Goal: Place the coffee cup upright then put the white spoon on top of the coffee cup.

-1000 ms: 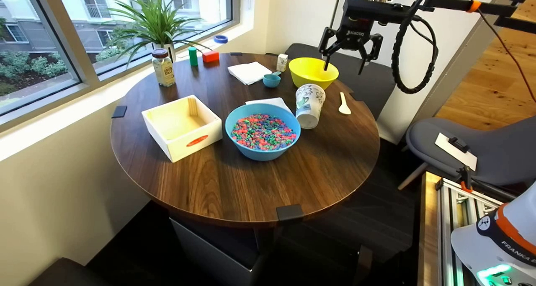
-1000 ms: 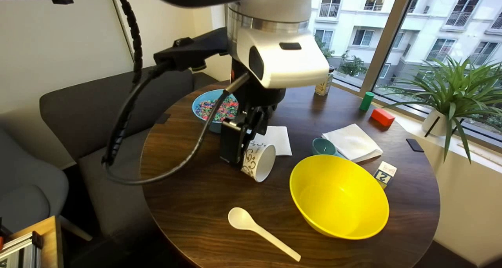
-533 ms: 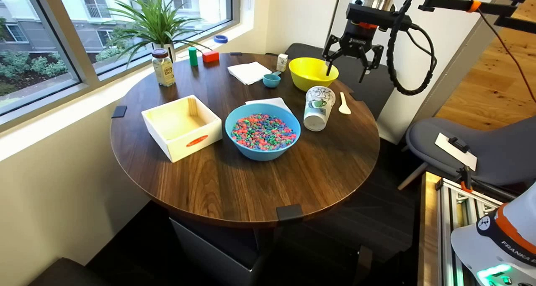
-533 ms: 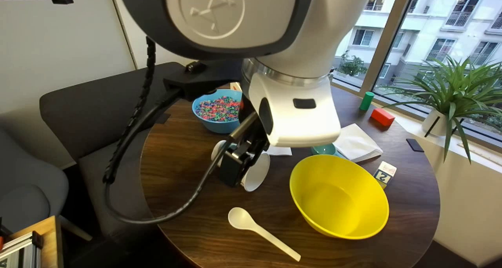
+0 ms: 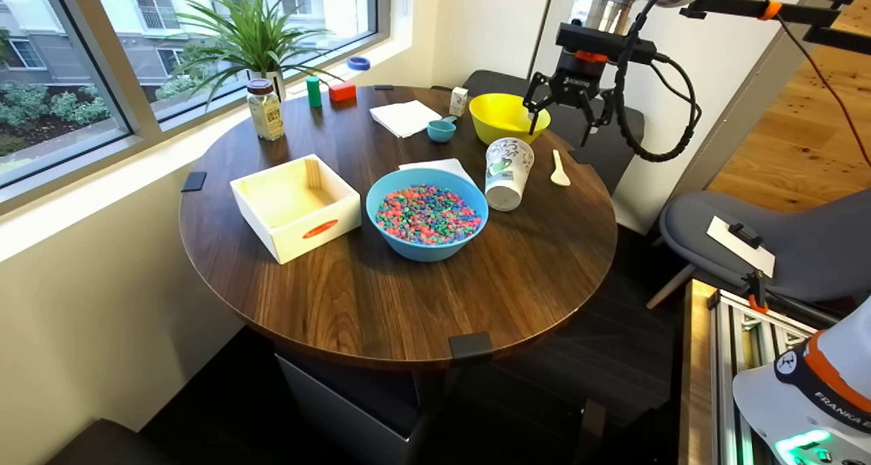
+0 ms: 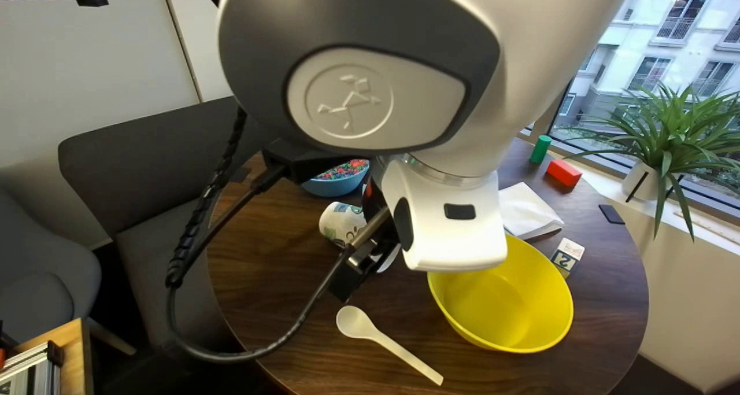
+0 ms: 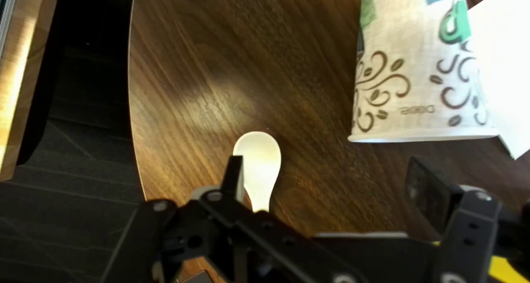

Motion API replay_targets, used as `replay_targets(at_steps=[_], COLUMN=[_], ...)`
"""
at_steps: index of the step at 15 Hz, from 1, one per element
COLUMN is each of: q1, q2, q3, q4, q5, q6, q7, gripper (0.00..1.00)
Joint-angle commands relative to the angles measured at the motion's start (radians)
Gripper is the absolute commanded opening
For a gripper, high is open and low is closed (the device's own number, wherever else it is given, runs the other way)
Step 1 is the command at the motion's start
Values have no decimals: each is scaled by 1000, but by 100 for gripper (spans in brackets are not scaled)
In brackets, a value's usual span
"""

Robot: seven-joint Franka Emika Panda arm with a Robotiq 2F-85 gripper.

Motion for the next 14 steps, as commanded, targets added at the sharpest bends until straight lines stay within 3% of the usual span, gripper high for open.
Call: replay_targets(at_steps=[1, 14], q1=[-4, -1], q2=[23, 119], q3=[-3, 1], q4=[-6, 55], q5=[29, 119], q6=[23, 5], q7=[-32, -96], gripper=[100, 100])
